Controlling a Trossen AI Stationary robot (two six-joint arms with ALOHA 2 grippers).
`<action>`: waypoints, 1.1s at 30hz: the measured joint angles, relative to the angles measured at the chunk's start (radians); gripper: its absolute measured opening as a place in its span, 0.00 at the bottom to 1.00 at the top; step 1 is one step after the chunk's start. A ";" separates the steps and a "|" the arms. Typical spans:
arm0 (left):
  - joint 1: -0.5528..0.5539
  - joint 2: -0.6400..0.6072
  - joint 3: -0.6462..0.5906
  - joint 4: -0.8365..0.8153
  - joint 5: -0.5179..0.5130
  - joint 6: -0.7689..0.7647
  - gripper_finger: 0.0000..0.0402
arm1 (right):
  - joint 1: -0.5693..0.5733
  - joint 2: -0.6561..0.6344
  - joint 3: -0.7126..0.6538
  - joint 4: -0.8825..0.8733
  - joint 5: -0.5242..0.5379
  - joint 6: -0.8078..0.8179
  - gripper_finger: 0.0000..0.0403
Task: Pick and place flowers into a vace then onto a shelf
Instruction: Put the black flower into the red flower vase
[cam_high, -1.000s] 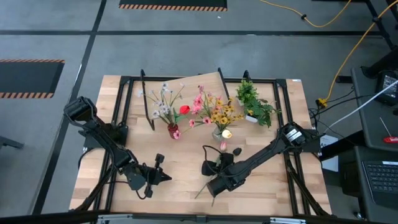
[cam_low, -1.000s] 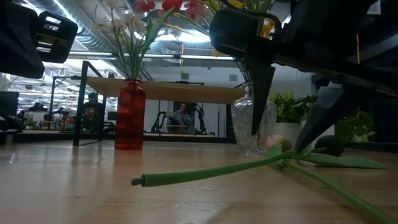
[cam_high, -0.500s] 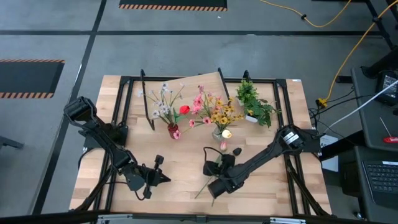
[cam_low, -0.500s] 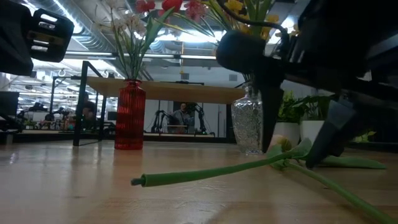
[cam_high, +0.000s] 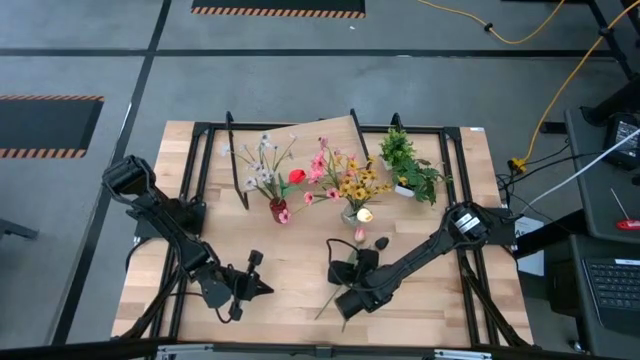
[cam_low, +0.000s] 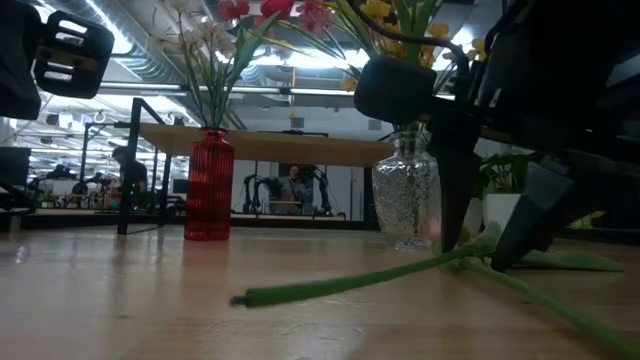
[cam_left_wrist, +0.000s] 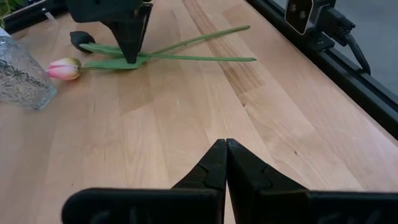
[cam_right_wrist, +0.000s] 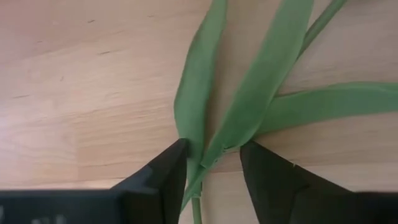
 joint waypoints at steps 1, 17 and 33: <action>0.000 0.000 0.000 0.000 0.000 0.000 0.01 | 0.000 0.000 0.000 -0.002 -0.002 0.000 0.37; 0.000 0.000 0.000 0.000 0.000 0.000 0.01 | 0.001 0.003 -0.002 -0.007 -0.005 -0.031 0.15; 0.000 0.000 0.000 0.000 0.000 0.000 0.00 | 0.061 -0.002 0.068 -0.136 -0.008 -0.004 0.04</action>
